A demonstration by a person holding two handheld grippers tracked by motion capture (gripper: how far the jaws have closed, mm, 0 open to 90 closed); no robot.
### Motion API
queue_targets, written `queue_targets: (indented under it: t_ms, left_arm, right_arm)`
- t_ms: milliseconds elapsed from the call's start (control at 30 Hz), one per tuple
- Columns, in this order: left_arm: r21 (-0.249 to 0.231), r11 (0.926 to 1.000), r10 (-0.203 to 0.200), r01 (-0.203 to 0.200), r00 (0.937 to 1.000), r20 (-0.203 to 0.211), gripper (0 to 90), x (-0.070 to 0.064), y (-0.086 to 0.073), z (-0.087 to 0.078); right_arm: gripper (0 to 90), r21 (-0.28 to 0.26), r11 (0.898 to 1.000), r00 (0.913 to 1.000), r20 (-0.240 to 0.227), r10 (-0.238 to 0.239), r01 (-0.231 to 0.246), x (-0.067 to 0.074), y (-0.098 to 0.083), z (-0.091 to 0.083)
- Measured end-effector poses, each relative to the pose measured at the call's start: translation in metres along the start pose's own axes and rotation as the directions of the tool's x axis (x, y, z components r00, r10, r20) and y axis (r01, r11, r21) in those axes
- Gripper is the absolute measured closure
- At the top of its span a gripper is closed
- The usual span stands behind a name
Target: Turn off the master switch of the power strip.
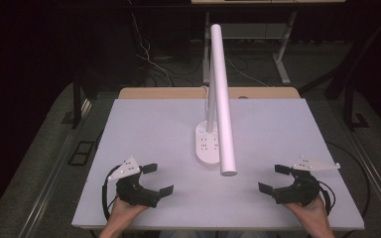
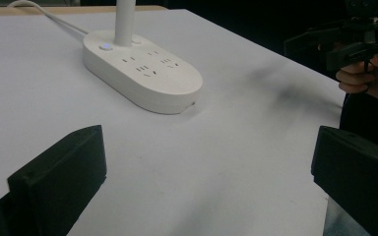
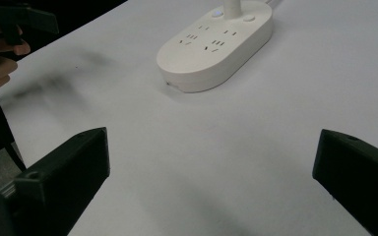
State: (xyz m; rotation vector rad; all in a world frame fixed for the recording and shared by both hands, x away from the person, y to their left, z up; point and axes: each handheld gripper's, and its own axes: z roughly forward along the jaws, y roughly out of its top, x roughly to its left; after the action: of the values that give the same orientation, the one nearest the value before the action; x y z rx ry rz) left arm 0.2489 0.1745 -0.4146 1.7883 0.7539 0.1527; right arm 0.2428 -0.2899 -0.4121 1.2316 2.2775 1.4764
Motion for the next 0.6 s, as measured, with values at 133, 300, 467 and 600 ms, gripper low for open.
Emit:
queue_targets:
  t_ms: [133, 300, 467, 600]
  left_arm:
    - [0.001, 1.0000, -0.001, 0.001, 1.0000, 0.000, 0.0, 0.0002, -0.0001, -0.0004]
    - [0.001, 1.0000, -0.004, 0.004, 1.0000, 0.002, 0.0, -0.0004, 0.0004, -0.0002]
    - [0.001, 1.0000, -0.009, 0.009, 1.0000, -0.005, 0.0, -0.0016, 0.0009, -0.0002]
    - [0.006, 1.0000, -0.007, 0.007, 0.9999, 0.007, 0.0, -0.0031, 0.0017, 0.0001]
  right_arm:
    - [0.3, 0.006, 1.000, 1.0000, -0.003, 0.001, -0.001, 0.0004, -0.0002, 0.0003]
    - [0.3, 0.010, 1.000, 1.0000, -0.006, -0.002, 0.002, 0.0012, 0.0001, 0.0000]
    - [0.3, 0.010, 1.000, 0.9999, -0.011, 0.001, -0.001, 0.0022, -0.0004, -0.0017]
    - [0.3, 0.005, 1.000, 0.9999, -0.011, 0.002, -0.002, 0.0023, -0.0012, -0.0024]
